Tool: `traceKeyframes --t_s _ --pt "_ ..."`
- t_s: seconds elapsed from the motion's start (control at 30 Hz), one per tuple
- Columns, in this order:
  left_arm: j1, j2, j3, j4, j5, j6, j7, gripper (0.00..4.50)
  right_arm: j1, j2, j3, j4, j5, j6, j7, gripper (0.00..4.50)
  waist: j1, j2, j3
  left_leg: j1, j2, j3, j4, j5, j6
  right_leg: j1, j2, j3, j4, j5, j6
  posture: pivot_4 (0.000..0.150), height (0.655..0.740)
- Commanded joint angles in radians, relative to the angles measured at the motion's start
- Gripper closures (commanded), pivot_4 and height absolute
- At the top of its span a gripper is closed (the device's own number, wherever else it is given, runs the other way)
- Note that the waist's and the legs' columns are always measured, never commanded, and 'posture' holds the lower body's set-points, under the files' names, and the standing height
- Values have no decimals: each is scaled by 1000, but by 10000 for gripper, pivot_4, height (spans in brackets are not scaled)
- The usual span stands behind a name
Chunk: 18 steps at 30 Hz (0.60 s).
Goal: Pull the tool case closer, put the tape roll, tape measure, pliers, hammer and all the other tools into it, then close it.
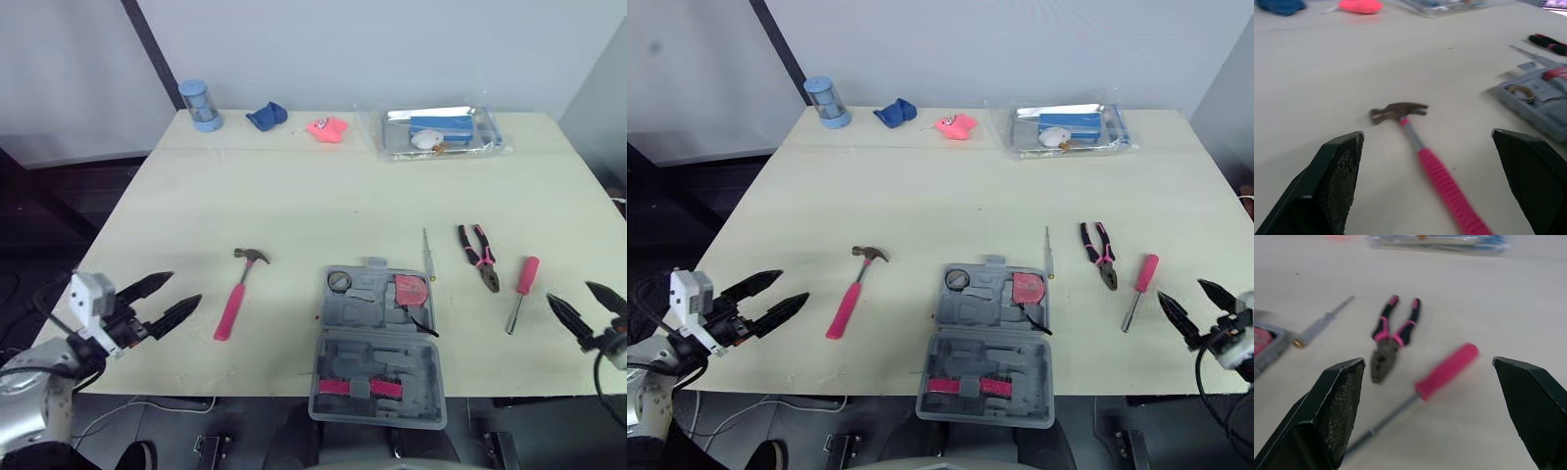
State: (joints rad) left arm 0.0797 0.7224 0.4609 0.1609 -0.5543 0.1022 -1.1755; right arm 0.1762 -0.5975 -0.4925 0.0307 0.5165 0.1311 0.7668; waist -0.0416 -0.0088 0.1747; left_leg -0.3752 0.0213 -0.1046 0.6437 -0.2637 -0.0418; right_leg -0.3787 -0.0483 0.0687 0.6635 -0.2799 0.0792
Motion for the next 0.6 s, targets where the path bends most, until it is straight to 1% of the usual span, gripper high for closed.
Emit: traceKeyframes --t_s 0.03,0.13,0.3,0.43,0.6 --pt "-21 30 -32 -102 -27 27 -34 0 -62 -14 56 -50 -29 91 -70 1014 0 0 0 0 0 0 0 0 0 0 0 0 0 0 0 1500 7400" --pt "-49 40 -89 -186 -37 62 -62 0 -150 -7 134 -36 -78 150 -122 1014 -2 0 0 0 0 0 0 0 0 0 0 0 0 0 0 1500 7400" --pt "-106 53 -163 -313 -63 141 -62 0 -265 14 231 22 -142 197 -165 1014 0 1 0 -1 0 -1 0 0 0 0 0 -1 0 0 0 1500 7400" --pt "-166 65 -213 -392 -83 201 -63 0 -344 50 278 82 -181 236 -214 1014 0 1 1 -2 0 -1 0 0 0 -1 0 -1 0 0 0 1500 7400" --pt "-222 89 -255 -468 -121 264 -84 0 -406 104 304 176 -228 213 -271 1014 -2 1 1 -3 0 -1 0 0 0 -2 0 -1 0 0 0 1500 7400"
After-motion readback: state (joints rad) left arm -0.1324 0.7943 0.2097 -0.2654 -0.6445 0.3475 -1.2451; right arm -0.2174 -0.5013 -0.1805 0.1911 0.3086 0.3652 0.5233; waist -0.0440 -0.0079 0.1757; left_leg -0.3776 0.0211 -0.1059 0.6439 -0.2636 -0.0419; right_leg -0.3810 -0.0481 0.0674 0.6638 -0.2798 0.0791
